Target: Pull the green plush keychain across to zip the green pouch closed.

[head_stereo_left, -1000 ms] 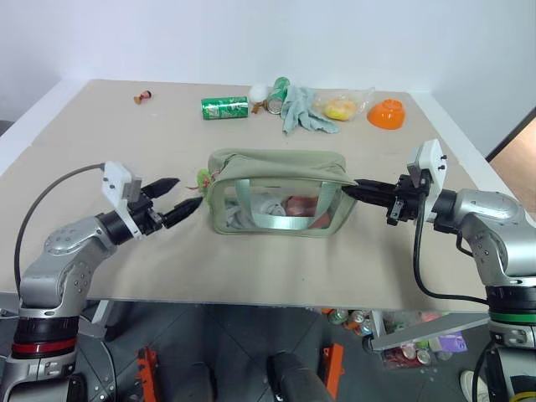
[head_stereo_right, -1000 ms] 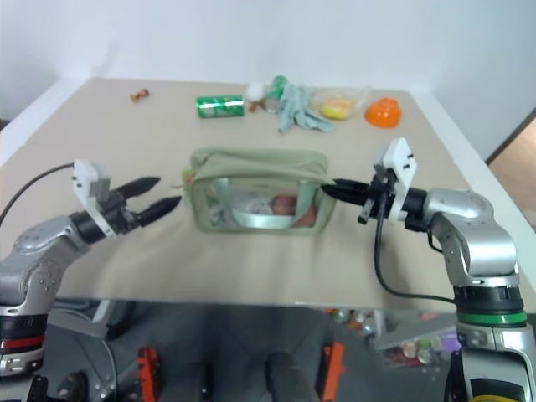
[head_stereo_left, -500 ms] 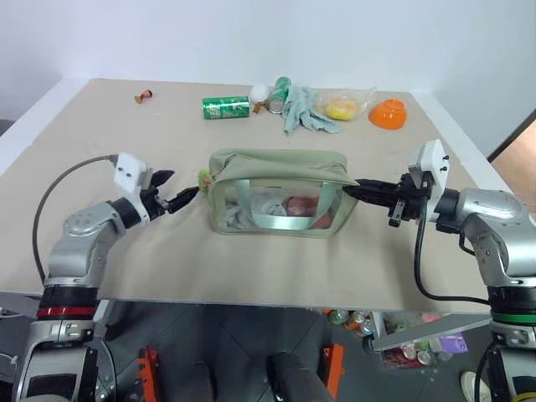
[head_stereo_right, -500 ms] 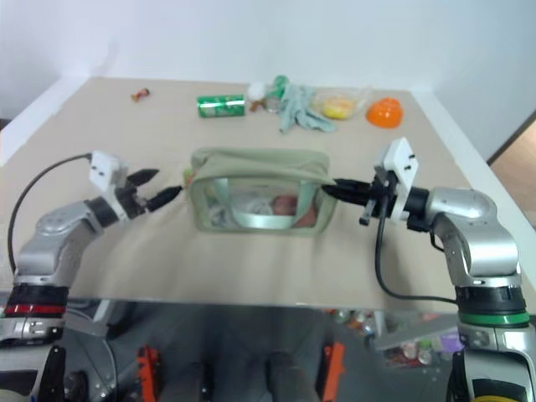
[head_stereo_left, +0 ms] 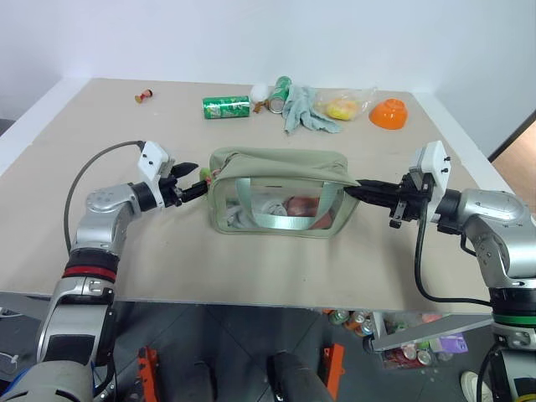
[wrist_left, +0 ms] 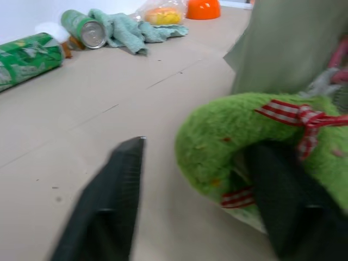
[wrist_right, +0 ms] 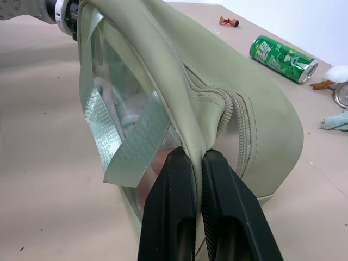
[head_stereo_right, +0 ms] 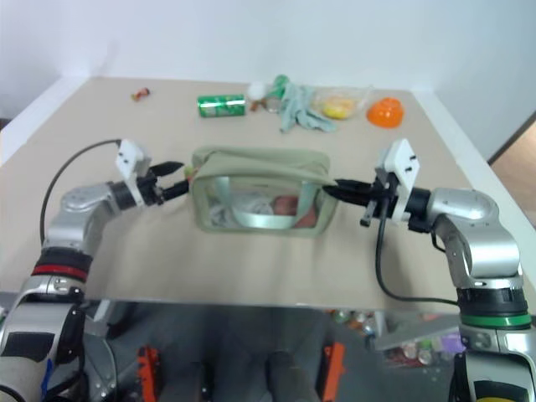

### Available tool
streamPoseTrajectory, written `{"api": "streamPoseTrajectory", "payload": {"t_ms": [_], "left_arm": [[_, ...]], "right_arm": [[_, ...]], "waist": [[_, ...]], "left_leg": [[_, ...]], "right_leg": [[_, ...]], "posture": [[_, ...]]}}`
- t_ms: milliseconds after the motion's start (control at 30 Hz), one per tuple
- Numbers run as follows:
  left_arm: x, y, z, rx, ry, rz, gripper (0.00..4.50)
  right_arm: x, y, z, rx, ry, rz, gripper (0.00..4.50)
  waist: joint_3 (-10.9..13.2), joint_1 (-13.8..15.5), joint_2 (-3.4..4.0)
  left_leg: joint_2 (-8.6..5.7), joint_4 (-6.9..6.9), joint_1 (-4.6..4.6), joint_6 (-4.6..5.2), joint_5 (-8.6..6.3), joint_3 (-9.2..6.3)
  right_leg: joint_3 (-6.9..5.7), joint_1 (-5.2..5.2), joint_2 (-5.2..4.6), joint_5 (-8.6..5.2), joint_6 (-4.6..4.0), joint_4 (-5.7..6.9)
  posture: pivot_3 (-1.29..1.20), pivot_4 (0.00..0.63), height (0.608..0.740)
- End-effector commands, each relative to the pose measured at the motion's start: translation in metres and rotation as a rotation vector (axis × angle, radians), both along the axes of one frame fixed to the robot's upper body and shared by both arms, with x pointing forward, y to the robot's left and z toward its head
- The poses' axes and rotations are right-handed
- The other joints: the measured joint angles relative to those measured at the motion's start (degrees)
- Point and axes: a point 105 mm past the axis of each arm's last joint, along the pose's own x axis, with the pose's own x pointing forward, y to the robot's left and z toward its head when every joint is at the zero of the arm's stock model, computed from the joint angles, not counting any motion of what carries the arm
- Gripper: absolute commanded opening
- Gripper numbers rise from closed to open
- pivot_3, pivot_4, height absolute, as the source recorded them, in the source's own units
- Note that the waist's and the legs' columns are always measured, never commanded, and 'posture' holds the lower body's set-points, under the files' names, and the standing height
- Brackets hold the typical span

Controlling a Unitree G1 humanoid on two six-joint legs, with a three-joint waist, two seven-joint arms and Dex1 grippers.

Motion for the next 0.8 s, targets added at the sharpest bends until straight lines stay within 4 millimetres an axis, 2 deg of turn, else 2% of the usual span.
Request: {"api": "streamPoseTrajectory", "payload": {"t_ms": [33, 67, 133, 167, 200, 300, 467, 800], "left_arm": [[0.002, -0.001, 0.018, -0.012, -0.064, -0.019, 1.26], [0.002, 0.0, 0.02, -0.02, -0.068, -0.018, 1.26], [0.002, 0.004, 0.024, -0.032, -0.075, -0.005, 0.4], [0.002, 0.006, 0.026, -0.041, -0.078, 0.002, 0.1], [0.002, 0.008, 0.028, -0.053, -0.08, 0.009, 0.04], [0.001, 0.013, 0.039, -0.101, -0.09, 0.021, 0.04], [-0.007, 0.014, 0.07, -0.205, -0.137, 0.005, 0.04], [-0.033, -0.044, 0.12, -0.219, -0.225, -0.218, 0.04]], "right_arm": [[-0.005, -0.004, 0.015, -0.014, -0.068, -0.008, 0.0], [-0.005, -0.004, 0.015, -0.016, -0.067, -0.01, 0.0], [-0.005, -0.005, 0.015, -0.017, -0.067, -0.011, 0.0], [-0.005, -0.005, 0.015, -0.018, -0.067, -0.011, 0.0], [-0.005, -0.005, 0.015, -0.018, -0.067, -0.012, 0.0], [-0.005, -0.005, 0.016, -0.02, -0.067, -0.012, 0.0], [-0.004, -0.006, 0.017, -0.025, -0.071, -0.01, 0.0], [-0.002, -0.008, 0.017, -0.04, -0.073, -0.011, 0.0]], "waist": [[0.0, 0.01, 0.0], [0.0, 0.0, 0.0], [0.0, 0.0, 0.0], [0.0, -0.01, 0.0], [0.0, -0.01, 0.0], [0.0, -0.02, 0.0], [0.0, -0.01, 0.0], [0.0, 0.01, 0.0]], "left_leg": [[0.0, 0.01, 0.0, 0.0, 0.0, -0.01], [0.0, 0.01, 0.0, 0.0, 0.0, -0.01], [-0.01, 0.02, 0.0, 0.0, 0.0, -0.01], [-0.01, 0.03, 0.01, 0.0, 0.0, -0.02], [-0.01, 0.03, 0.0, 0.0, 0.0, -0.03], [0.0, 0.03, 0.0, 0.0, 0.0, -0.03], [0.0, 0.03, -0.03, 0.0, 0.0, -0.06], [-0.02, 0.07, -0.03, -0.01, 0.01, -0.1]], "right_leg": [[-0.01, 0.01, 0.0, 0.0, 0.01, 0.0], [-0.01, 0.01, 0.0, 0.0, 0.0, 0.0], [0.0, 0.01, 0.0, 0.01, 0.02, 0.0], [-0.01, 0.01, 0.01, 0.01, 0.02, 0.01], [-0.01, 0.01, 0.01, 0.01, 0.02, 0.01], [-0.01, 0.01, 0.01, 0.01, 0.03, 0.01], [-0.04, 0.0, 0.0, 0.0, 0.04, 0.01], [-0.07, 0.02, -0.02, 0.0, 0.05, 0.01]], "posture": [[0.0, 0.15, 0.74], [0.0, 0.15, 0.74], [0.0, 0.15, 0.74], [0.0, 0.15, 0.74], [0.0, 0.15, 0.74], [0.0, 0.15, 0.74], [0.0, 0.15, 0.74], [0.0, 0.15, 0.74]]}}
